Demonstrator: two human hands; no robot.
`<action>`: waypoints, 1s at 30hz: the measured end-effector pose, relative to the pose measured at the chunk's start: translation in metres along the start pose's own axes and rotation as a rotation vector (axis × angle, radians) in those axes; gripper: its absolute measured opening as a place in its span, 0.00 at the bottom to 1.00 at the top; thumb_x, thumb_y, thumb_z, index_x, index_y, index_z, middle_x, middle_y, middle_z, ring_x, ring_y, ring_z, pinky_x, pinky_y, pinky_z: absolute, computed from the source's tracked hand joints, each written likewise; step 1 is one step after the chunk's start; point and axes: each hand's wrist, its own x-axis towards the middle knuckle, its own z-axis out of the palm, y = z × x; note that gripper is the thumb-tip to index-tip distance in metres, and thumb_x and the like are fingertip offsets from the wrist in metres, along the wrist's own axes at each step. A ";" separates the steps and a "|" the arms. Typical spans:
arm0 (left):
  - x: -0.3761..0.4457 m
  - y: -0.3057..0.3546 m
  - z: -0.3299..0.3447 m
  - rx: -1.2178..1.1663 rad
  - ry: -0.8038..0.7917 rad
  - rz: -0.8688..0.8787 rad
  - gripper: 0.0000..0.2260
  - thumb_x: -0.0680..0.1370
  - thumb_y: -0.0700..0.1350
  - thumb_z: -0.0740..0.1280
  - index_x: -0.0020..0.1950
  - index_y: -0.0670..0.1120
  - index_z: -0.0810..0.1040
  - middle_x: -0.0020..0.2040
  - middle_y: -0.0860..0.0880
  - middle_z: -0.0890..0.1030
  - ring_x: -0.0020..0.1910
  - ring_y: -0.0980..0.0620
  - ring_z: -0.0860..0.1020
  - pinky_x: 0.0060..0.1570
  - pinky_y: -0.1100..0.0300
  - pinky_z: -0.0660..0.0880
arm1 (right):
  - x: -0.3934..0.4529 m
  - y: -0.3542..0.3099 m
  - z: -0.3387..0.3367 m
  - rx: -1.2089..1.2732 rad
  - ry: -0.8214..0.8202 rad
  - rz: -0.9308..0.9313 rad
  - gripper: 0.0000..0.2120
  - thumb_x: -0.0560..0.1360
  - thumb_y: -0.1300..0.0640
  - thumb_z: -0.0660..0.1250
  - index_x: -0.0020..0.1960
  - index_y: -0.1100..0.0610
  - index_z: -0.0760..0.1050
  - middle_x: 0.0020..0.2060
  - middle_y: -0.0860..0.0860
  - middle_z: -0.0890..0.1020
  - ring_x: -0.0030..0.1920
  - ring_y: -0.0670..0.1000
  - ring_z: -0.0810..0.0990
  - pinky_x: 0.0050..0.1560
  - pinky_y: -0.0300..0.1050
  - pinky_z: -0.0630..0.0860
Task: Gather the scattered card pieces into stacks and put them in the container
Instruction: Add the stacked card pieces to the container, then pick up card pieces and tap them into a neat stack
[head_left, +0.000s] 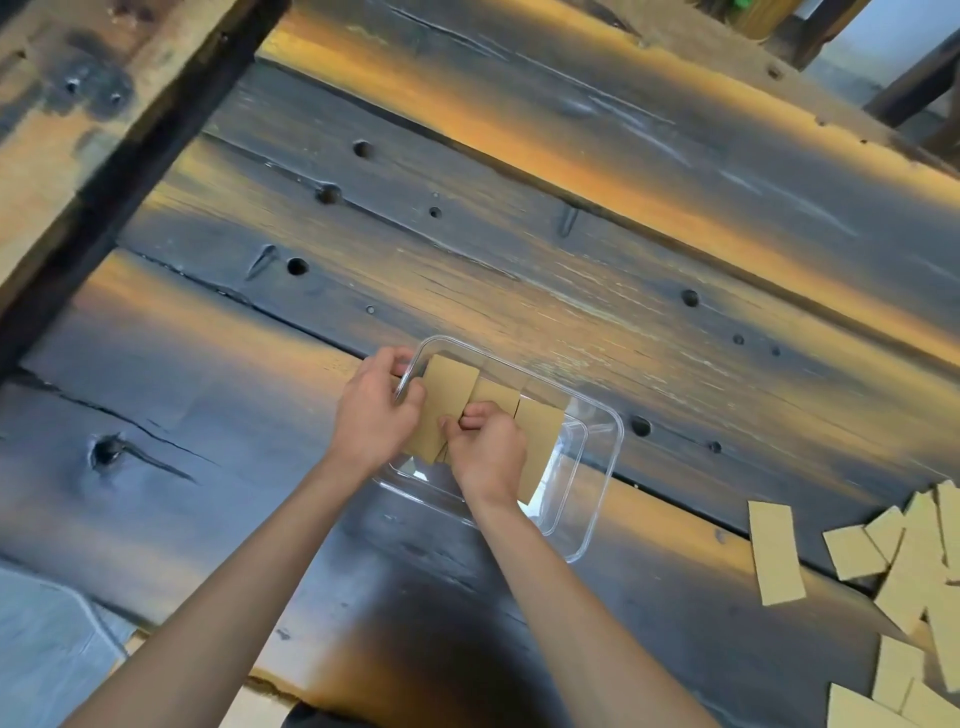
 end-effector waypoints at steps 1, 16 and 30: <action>0.001 0.000 0.000 0.004 -0.008 -0.002 0.13 0.76 0.44 0.66 0.61 0.49 0.75 0.53 0.51 0.79 0.51 0.48 0.77 0.53 0.51 0.76 | -0.001 -0.001 -0.001 -0.011 -0.014 -0.009 0.14 0.73 0.51 0.75 0.56 0.56 0.82 0.47 0.48 0.86 0.52 0.50 0.83 0.57 0.41 0.76; -0.057 0.124 0.077 0.039 0.024 0.522 0.25 0.77 0.42 0.62 0.74 0.43 0.64 0.65 0.48 0.75 0.62 0.45 0.68 0.62 0.53 0.67 | -0.025 0.080 -0.158 0.130 0.107 -0.305 0.04 0.78 0.56 0.68 0.49 0.51 0.82 0.39 0.47 0.86 0.34 0.46 0.84 0.44 0.45 0.82; -0.125 0.207 0.239 0.300 -0.359 0.650 0.28 0.79 0.42 0.62 0.78 0.41 0.59 0.67 0.40 0.73 0.68 0.43 0.63 0.67 0.47 0.64 | -0.021 0.260 -0.323 0.132 0.361 0.006 0.06 0.79 0.58 0.67 0.51 0.57 0.82 0.41 0.47 0.85 0.40 0.42 0.81 0.49 0.33 0.76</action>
